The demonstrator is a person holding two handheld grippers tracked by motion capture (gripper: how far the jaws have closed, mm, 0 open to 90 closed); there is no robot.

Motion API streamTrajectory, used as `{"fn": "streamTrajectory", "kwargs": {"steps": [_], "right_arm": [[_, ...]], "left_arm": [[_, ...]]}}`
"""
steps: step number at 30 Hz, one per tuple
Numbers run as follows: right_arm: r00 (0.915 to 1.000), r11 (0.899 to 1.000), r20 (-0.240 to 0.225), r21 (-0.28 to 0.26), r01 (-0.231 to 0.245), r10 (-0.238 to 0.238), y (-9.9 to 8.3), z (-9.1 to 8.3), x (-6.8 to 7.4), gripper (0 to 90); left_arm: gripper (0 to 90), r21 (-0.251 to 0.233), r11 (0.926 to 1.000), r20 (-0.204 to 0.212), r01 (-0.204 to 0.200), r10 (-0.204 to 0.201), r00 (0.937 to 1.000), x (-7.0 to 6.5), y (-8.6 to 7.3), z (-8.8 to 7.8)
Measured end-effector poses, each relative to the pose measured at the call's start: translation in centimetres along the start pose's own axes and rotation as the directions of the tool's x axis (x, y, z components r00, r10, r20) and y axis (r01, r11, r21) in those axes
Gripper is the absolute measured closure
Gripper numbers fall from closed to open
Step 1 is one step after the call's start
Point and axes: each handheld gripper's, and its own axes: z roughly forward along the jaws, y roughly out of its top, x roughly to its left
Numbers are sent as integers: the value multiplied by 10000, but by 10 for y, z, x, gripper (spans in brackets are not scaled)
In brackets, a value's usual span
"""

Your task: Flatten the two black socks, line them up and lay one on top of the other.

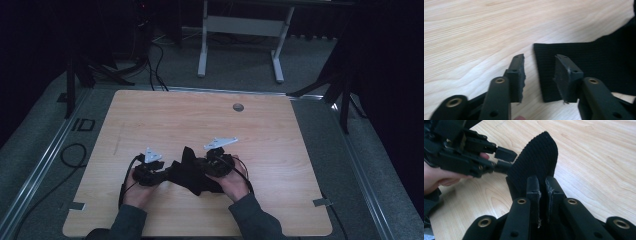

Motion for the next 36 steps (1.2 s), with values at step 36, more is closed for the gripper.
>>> {"fn": "streamTrajectory", "kwargs": {"steps": [36], "right_arm": [[9982,9858,-219,1599,-512,554,-16,77,12,814]], "left_arm": [[887,1197,9912,177,-566,548,9983,-10,-6,10]]}}
